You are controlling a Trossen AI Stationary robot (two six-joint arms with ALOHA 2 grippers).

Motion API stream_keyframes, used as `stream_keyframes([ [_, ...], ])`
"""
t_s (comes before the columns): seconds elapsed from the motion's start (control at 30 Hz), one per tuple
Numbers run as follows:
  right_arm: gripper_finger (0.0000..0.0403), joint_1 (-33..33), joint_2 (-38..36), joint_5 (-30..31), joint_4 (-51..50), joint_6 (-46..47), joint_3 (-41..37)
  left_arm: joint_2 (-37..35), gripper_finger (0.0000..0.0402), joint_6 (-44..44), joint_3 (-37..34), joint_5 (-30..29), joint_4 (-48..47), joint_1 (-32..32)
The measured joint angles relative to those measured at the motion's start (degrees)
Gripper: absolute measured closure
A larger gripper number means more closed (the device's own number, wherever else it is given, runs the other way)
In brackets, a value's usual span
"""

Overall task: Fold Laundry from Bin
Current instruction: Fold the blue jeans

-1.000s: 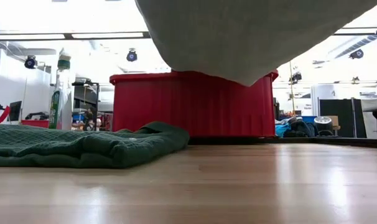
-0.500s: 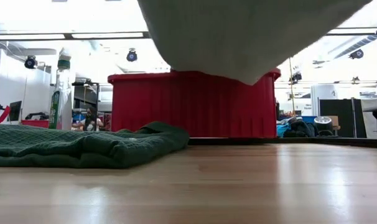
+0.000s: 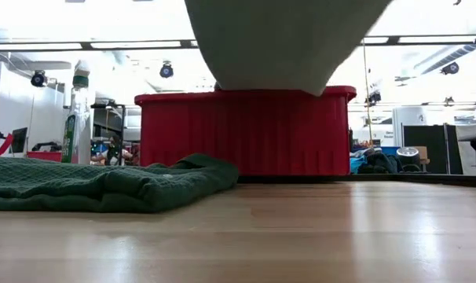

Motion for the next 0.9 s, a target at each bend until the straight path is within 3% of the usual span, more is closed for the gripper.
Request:
stream_keyframes([
  [0.13, 0.0374, 1.4, -0.1, 8.6, -1.0, -8.9, 7.1, -0.1, 0.039, 4.9, 7.7, -4.3, -4.4, -0.7],
  [0.23, 0.0374, 2.2, -2.3, 16.2, 3.2, -17.3, 6.9, -0.1, 0.039, 9.9, 12.5, -9.2, -6.1, -1.3],
  [0.4, 0.0374, 2.5, -5.6, 23.6, 10.8, -29.9, 7.5, -5.0, 0.039, 22.9, 11.1, -15.9, 2.1, -1.9],
  [0.53, 0.0374, 2.3, -7.5, 24.6, 18.8, -41.4, 7.5, -7.6, 0.0391, 30.2, 11.9, -16.2, 6.8, -1.8],
  [0.9, 0.0374, 0.1, -11.9, 22.2, 40.4, -68.1, 7.5, -11.2, 0.039, 65.0, 12.1, -16.0, 32.6, -1.3],
])
